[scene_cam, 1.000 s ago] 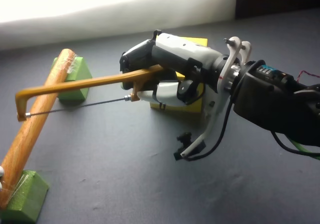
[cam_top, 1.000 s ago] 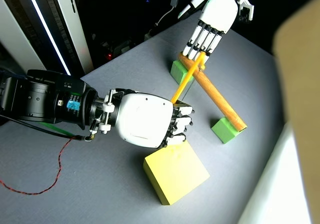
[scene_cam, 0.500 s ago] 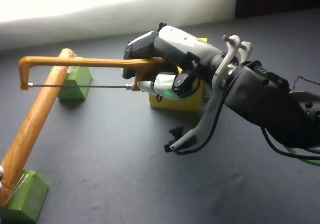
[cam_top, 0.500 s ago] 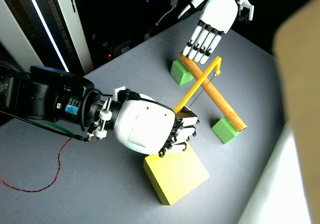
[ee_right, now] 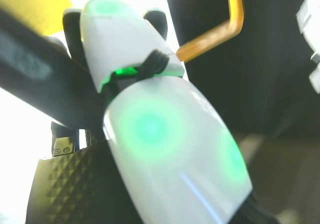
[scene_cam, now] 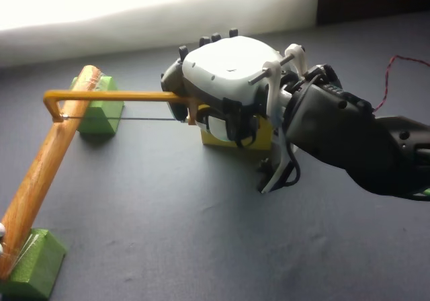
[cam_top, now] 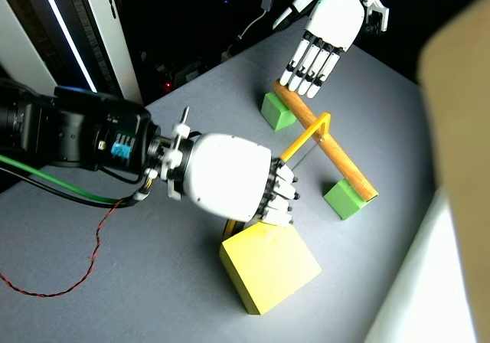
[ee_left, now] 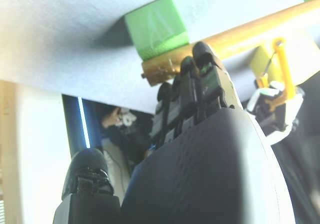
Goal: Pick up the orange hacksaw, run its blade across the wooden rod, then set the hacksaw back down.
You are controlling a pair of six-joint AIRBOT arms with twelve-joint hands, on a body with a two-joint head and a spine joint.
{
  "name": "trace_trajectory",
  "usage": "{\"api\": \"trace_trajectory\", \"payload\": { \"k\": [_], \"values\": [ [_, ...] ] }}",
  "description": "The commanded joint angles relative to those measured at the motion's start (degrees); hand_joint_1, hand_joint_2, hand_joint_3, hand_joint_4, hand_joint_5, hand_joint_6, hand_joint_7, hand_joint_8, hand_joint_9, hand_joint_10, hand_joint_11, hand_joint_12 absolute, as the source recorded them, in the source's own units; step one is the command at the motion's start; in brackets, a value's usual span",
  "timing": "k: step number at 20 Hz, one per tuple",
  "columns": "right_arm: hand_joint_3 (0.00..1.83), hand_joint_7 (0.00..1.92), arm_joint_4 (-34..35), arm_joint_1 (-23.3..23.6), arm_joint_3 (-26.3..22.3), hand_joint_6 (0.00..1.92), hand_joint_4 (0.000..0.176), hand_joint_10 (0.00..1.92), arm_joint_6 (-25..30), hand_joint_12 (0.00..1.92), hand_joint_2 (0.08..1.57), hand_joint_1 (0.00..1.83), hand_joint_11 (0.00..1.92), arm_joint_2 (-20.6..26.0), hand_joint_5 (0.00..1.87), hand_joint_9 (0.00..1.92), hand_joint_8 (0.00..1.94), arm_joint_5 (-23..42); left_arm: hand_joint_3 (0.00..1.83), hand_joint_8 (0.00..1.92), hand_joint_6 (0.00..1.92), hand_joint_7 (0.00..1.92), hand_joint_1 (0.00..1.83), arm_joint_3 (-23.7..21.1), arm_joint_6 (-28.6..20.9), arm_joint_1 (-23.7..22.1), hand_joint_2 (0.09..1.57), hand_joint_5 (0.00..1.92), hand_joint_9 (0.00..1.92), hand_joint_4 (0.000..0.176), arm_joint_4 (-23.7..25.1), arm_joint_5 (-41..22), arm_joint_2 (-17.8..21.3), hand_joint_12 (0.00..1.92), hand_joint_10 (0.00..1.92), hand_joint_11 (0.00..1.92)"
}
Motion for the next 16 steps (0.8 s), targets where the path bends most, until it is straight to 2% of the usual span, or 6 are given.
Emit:
{"api": "trace_trajectory", "payload": {
  "k": [1,4,7,9,14,16],
  "values": [
    [0.00,0.66,-2.7,1.1,0.0,1.37,0.000,1.44,-0.8,1.84,1.23,1.47,0.52,-0.1,0.80,0.70,1.23,6.2,0.00,0.00,0.00,0.10,0.02,0.1,0.2,-0.4,1.20,0.09,0.11,0.000,-2.2,-1.6,0.0,0.42,0.00,0.00],
    [0.00,0.71,-2.1,2.7,0.1,1.43,0.000,1.42,-3.7,1.81,1.22,1.47,0.48,-1.4,0.78,0.74,1.16,4.7,0.00,0.00,0.00,0.12,0.06,0.2,0.2,-0.4,1.20,0.11,0.12,0.000,-2.2,-1.6,0.0,0.45,0.00,0.00],
    [0.00,0.66,5.1,3.8,0.1,1.43,0.000,1.42,-7.4,1.82,1.23,1.47,0.51,-3.2,0.78,0.72,1.22,3.8,0.00,0.00,0.00,0.10,0.02,0.2,0.2,-0.5,1.21,0.09,0.12,0.000,-2.2,-1.6,-0.1,0.50,0.00,0.00],
    [0.00,0.65,7.3,4.0,0.1,1.44,0.000,1.42,-9.8,1.83,1.23,1.47,0.52,-4.2,0.77,0.72,1.23,3.5,0.00,0.00,0.00,0.10,0.05,0.2,0.2,-0.5,1.20,0.08,0.11,0.000,-2.2,-1.6,-0.1,0.39,0.00,0.00],
    [0.00,0.64,11.1,3.3,0.1,1.46,0.000,1.44,-15.5,1.85,1.24,1.46,0.50,-5.4,0.76,0.69,1.25,4.6,0.00,0.00,0.00,0.08,0.05,0.1,0.2,-0.5,1.20,0.07,0.08,0.000,-2.2,-1.6,-0.1,0.30,0.01,0.00],
    [0.00,0.62,11.3,3.1,0.2,1.48,0.000,1.46,-17.1,1.87,1.25,1.46,0.50,-5.7,0.75,0.67,1.27,5.4,0.00,0.00,0.00,0.10,0.06,0.1,0.2,-0.5,1.20,0.09,0.10,0.000,-2.2,-1.6,-0.1,0.36,0.01,0.00]
  ]
}}
